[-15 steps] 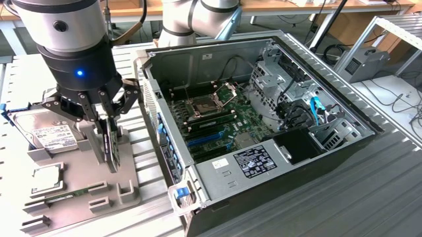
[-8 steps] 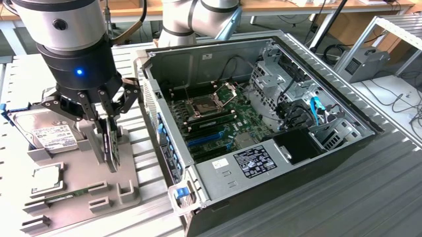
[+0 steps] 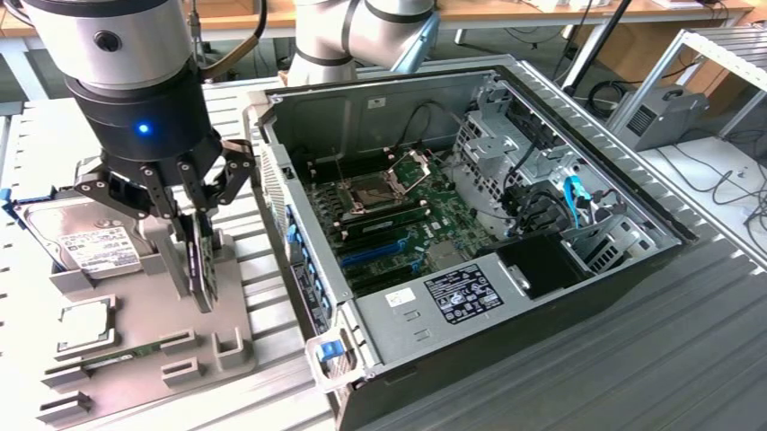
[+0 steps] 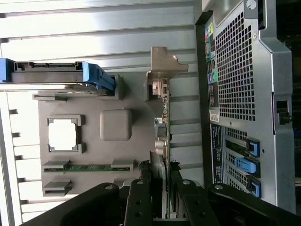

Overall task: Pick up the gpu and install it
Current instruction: 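Pick up the gpu and move the gpu toward the slot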

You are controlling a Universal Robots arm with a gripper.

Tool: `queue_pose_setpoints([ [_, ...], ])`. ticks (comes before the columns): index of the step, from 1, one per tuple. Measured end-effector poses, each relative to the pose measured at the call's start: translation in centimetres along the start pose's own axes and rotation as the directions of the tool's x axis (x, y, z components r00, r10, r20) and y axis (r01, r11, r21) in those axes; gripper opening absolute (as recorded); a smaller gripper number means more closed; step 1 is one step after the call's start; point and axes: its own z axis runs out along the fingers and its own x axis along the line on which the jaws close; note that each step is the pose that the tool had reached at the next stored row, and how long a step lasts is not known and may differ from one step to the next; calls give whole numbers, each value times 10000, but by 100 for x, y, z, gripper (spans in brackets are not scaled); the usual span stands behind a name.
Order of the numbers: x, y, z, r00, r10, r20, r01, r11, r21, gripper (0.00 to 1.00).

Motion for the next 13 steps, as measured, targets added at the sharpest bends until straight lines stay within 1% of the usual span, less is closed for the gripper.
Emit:
queue_pose_setpoints([
  [13,-1,0,-24,10000,0,0,0,10000,0,26],
])
